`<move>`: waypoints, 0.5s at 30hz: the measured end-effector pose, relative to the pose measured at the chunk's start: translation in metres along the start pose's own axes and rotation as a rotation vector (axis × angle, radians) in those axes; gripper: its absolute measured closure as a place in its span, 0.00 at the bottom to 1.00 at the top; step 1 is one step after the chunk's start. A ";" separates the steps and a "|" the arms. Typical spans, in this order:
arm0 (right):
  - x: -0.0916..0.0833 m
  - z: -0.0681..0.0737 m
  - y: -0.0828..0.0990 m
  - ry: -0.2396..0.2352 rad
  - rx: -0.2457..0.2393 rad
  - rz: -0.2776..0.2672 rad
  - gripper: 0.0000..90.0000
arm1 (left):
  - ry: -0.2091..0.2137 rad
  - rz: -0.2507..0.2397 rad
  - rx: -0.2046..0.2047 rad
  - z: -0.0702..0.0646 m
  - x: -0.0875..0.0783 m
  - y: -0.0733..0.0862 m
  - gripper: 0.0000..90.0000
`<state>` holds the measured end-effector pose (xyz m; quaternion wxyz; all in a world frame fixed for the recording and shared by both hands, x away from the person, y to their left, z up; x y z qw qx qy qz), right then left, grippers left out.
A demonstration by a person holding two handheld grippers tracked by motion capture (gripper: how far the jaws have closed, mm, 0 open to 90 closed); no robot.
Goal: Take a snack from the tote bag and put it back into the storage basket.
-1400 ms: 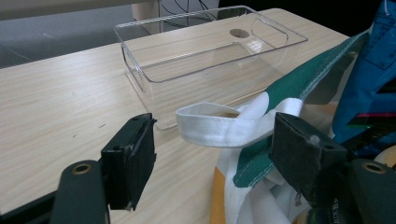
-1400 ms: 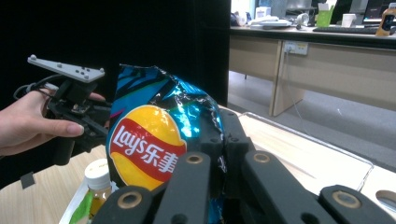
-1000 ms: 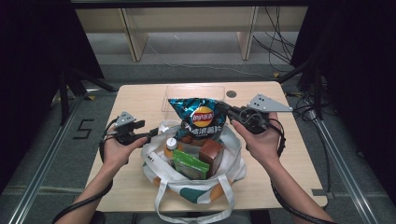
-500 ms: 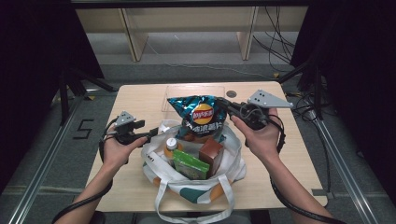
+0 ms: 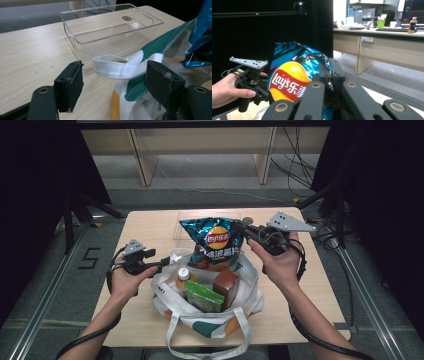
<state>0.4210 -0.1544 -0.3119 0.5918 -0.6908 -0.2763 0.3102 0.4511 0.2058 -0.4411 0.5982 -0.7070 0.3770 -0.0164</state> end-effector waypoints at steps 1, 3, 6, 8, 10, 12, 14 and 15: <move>0.000 0.000 -0.001 -0.001 -0.005 -0.002 1.00 | -0.005 0.001 -0.001 0.000 0.000 0.000 0.33; 0.001 0.000 -0.002 -0.005 0.006 0.001 1.00 | -0.005 -0.002 -0.002 0.000 0.000 0.000 0.33; 0.001 0.000 -0.002 -0.005 0.003 0.001 1.00 | -0.007 0.001 0.005 0.001 -0.001 0.000 0.33; 0.002 -0.002 -0.003 0.004 -0.014 -0.006 1.00 | -0.007 0.002 0.004 0.001 0.000 0.000 0.33; 0.002 -0.002 -0.004 0.006 -0.001 -0.005 1.00 | -0.008 0.003 0.010 0.001 0.000 0.000 0.33; 0.002 -0.003 -0.005 0.013 -0.004 -0.017 1.00 | -0.007 0.003 0.010 0.001 0.000 0.000 0.33; 0.001 -0.003 -0.007 0.010 -0.004 -0.015 1.00 | -0.007 0.003 0.003 0.000 0.000 0.000 0.33; 0.002 -0.004 -0.007 0.012 -0.001 -0.021 1.00 | -0.008 0.002 0.002 0.000 0.000 0.000 0.33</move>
Point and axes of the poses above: each handheld gripper's, and its own axes: x roughly forward along the jaws, y roughly out of its underside, z roughly to its left, the point moved 2 cm from there along x, roughly forward along the jaws, and after that the axes turned 11 degrees about -x, right-handed, at the moved point
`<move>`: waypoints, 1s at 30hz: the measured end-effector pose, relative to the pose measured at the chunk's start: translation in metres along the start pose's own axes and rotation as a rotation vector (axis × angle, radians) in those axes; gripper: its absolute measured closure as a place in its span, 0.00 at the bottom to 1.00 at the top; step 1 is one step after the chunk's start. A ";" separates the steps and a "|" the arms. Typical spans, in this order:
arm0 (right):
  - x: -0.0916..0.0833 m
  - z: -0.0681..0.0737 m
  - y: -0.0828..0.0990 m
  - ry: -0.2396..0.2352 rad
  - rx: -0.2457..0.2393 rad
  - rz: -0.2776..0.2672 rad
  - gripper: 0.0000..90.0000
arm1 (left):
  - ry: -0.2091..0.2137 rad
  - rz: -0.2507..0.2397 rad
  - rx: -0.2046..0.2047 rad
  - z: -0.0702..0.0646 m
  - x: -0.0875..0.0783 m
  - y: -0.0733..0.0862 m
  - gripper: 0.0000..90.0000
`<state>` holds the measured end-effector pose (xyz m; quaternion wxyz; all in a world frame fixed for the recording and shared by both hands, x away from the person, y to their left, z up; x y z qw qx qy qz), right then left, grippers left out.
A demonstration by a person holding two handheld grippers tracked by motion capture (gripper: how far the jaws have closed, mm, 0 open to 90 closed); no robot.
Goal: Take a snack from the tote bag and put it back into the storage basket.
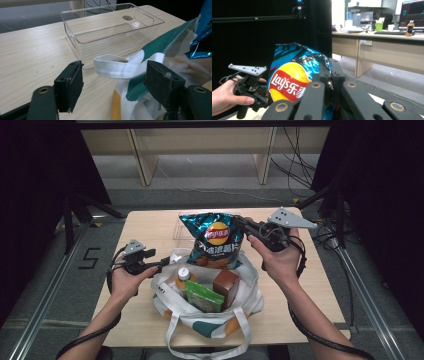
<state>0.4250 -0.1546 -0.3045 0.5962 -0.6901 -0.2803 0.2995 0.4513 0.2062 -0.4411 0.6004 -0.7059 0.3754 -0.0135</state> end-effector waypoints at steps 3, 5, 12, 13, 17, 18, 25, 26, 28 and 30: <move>0.000 -0.001 -0.002 0.001 0.008 -0.005 1.00 | 0.000 0.000 -0.001 0.000 0.000 0.000 0.33; -0.001 -0.002 -0.003 0.004 0.013 -0.002 1.00 | -0.001 -0.001 0.000 0.000 0.000 0.000 0.33; 0.000 -0.004 -0.009 0.014 0.011 -0.014 1.00 | 0.001 -0.004 0.012 0.000 0.000 -0.001 0.33; 0.001 -0.004 -0.012 0.023 0.014 -0.016 1.00 | -0.001 -0.005 0.001 -0.001 0.000 -0.001 0.33; 0.001 -0.007 -0.014 0.033 -0.004 -0.022 1.00 | -0.004 -0.006 0.002 0.000 0.000 -0.001 0.33; 0.002 -0.007 -0.015 0.034 -0.002 -0.023 1.00 | 0.001 -0.007 0.002 0.000 0.000 -0.001 0.33; 0.003 -0.010 -0.019 0.038 0.014 -0.024 1.00 | -0.004 -0.005 0.002 0.000 -0.001 -0.002 0.33; 0.003 -0.011 -0.020 0.041 0.014 -0.026 1.00 | -0.004 -0.005 0.002 0.000 -0.001 -0.002 0.33; 0.004 -0.012 -0.022 0.039 0.004 -0.035 1.00 | -0.005 -0.006 0.003 0.000 -0.001 -0.002 0.33; 0.004 -0.013 -0.023 0.047 0.008 -0.036 1.00 | -0.005 -0.008 0.003 0.000 -0.001 -0.002 0.33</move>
Point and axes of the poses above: each handheld gripper's, and its own axes: x roughly forward along the jaws, y roughly out of its underside, z roughly to its left, the point moved 2 cm from there along x, roughly forward along the jaws, and after that the axes turned 11 degrees about -x, right-handed, at the moved point
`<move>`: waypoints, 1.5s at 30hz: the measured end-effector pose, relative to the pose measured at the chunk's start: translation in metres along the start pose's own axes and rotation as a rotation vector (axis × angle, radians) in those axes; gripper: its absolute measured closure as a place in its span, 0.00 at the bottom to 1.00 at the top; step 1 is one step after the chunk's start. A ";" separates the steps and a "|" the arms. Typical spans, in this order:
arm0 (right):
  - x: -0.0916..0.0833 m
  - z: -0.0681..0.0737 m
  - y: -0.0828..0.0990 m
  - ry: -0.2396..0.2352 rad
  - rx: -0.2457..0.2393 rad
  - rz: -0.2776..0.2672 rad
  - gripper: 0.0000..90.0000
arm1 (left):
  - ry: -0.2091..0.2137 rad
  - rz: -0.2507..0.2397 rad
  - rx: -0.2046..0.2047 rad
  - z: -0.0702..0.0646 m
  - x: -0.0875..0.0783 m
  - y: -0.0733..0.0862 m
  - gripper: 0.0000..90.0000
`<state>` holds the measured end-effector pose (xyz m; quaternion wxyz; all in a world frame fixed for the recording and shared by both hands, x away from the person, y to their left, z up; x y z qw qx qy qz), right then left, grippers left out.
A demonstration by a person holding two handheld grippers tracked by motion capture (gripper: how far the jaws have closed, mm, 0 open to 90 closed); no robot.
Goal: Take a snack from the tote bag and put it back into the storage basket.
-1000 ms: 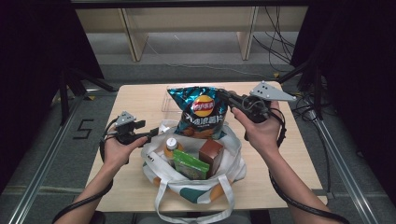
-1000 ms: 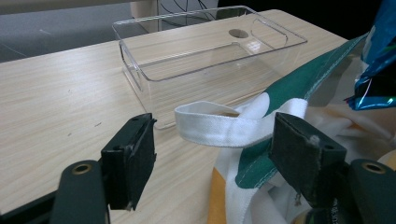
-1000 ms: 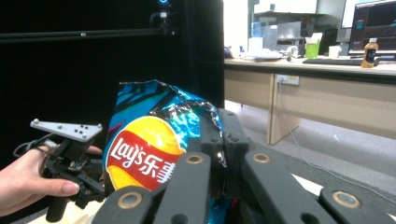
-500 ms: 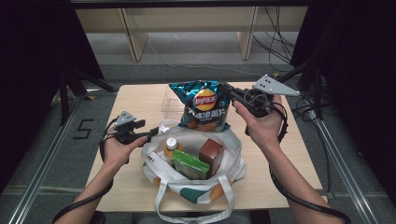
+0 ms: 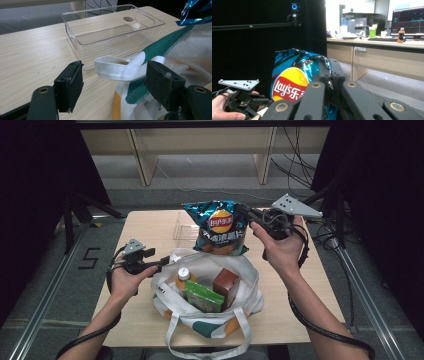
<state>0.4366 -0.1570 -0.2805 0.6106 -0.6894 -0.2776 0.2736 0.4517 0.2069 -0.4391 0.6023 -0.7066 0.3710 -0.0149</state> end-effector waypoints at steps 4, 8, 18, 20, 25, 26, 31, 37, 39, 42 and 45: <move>0.001 -0.002 -0.002 0.006 0.010 -0.004 1.00 | 0.000 -0.002 -0.002 0.000 0.000 0.000 0.33; 0.002 -0.004 -0.003 0.001 0.013 0.002 1.00 | 0.001 -0.003 -0.005 0.000 0.000 0.000 0.33; 0.007 -0.007 -0.010 0.012 0.012 -0.016 1.00 | -0.003 -0.004 -0.007 0.001 0.000 -0.001 0.33; 0.009 -0.008 -0.012 0.010 0.010 -0.024 1.00 | -0.002 -0.006 -0.006 0.001 -0.001 -0.001 0.33; 0.013 -0.008 -0.015 0.018 0.015 -0.020 1.00 | -0.003 -0.007 -0.006 0.002 0.000 -0.001 0.33; 0.013 -0.009 -0.015 0.019 0.010 -0.022 1.00 | -0.003 -0.007 -0.006 0.002 0.000 -0.001 0.33; 0.016 -0.012 -0.014 0.028 0.014 -0.018 1.00 | -0.004 -0.010 -0.008 0.002 -0.001 -0.001 0.33; 0.022 -0.016 -0.015 0.037 0.020 -0.025 1.00 | -0.004 -0.008 -0.003 0.002 -0.001 -0.001 0.33; 0.023 -0.017 -0.015 0.048 0.018 -0.024 1.00 | -0.003 -0.011 -0.003 0.002 -0.001 -0.002 0.33; 0.025 -0.018 -0.017 0.049 0.018 -0.023 1.00 | -0.004 -0.013 -0.010 0.002 -0.001 -0.002 0.33; 0.028 -0.020 -0.018 0.051 0.012 -0.023 1.00 | -0.004 -0.013 -0.012 0.002 -0.001 -0.002 0.33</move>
Point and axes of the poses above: each handheld gripper's, and its own axes: x roughly forward along the jaws, y roughly out of its underside, z roughly to its left, the point moved 2 cm from there along x, roughly forward along the jaws, and after that the axes turned 11 degrees about -x, right-handed, at the moved point
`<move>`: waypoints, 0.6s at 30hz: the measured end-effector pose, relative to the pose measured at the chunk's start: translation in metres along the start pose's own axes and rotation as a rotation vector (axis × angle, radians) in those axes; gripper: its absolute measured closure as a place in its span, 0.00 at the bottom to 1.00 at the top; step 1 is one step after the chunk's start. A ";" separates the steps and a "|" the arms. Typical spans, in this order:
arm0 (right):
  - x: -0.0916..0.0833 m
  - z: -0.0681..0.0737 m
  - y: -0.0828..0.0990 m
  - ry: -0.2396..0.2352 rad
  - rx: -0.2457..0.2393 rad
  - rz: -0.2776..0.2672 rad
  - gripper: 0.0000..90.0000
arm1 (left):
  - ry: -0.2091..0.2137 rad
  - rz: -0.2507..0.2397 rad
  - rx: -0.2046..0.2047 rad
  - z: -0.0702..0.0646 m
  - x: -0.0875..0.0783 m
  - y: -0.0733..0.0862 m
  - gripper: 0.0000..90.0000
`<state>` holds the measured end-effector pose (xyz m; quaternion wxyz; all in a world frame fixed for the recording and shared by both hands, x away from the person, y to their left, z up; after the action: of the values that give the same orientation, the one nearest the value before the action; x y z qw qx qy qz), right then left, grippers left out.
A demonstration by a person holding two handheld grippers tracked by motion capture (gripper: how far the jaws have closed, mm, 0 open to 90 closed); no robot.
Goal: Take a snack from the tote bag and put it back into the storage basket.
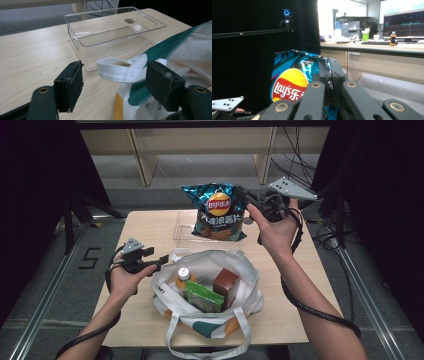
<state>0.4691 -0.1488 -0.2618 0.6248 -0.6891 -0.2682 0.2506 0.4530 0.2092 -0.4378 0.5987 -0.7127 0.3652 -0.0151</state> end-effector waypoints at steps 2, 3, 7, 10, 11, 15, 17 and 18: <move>0.002 -0.001 0.000 0.005 0.004 0.005 1.00 | 0.001 -0.001 0.001 0.000 0.000 0.000 0.33; 0.004 -0.001 0.001 0.010 0.011 0.007 1.00 | 0.001 -0.002 0.002 0.000 0.000 0.000 0.33; 0.008 -0.004 0.003 0.014 0.012 0.005 1.00 | 0.000 -0.002 0.001 0.000 0.000 0.000 0.33; 0.011 -0.006 0.005 0.022 0.016 0.012 1.00 | -0.002 -0.003 0.003 0.000 0.000 0.000 0.33; 0.012 -0.008 0.006 0.020 0.014 0.013 1.00 | -0.002 -0.003 0.004 0.001 0.000 0.000 0.33; 0.016 -0.009 0.009 0.015 0.020 0.011 1.00 | -0.004 -0.003 0.003 0.002 0.000 -0.001 0.33; 0.019 -0.010 0.011 0.021 0.024 0.016 1.00 | -0.003 -0.005 0.003 0.002 0.000 -0.001 0.33; 0.020 -0.011 0.011 0.021 0.025 0.017 1.00 | -0.004 -0.005 0.003 0.002 0.000 -0.001 0.33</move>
<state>0.4918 -0.1441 -0.2722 0.6338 -0.6863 -0.2526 0.2520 0.4540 0.2111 -0.4375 0.6004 -0.7128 0.3622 -0.0158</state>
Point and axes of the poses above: each handheld gripper's, and its own axes: x roughly forward along the jaws, y roughly out of its underside, z roughly to its left, the point moved 2 cm from there along x, roughly forward along the jaws, and after that the axes turned 11 degrees about -x, right-handed, at the moved point
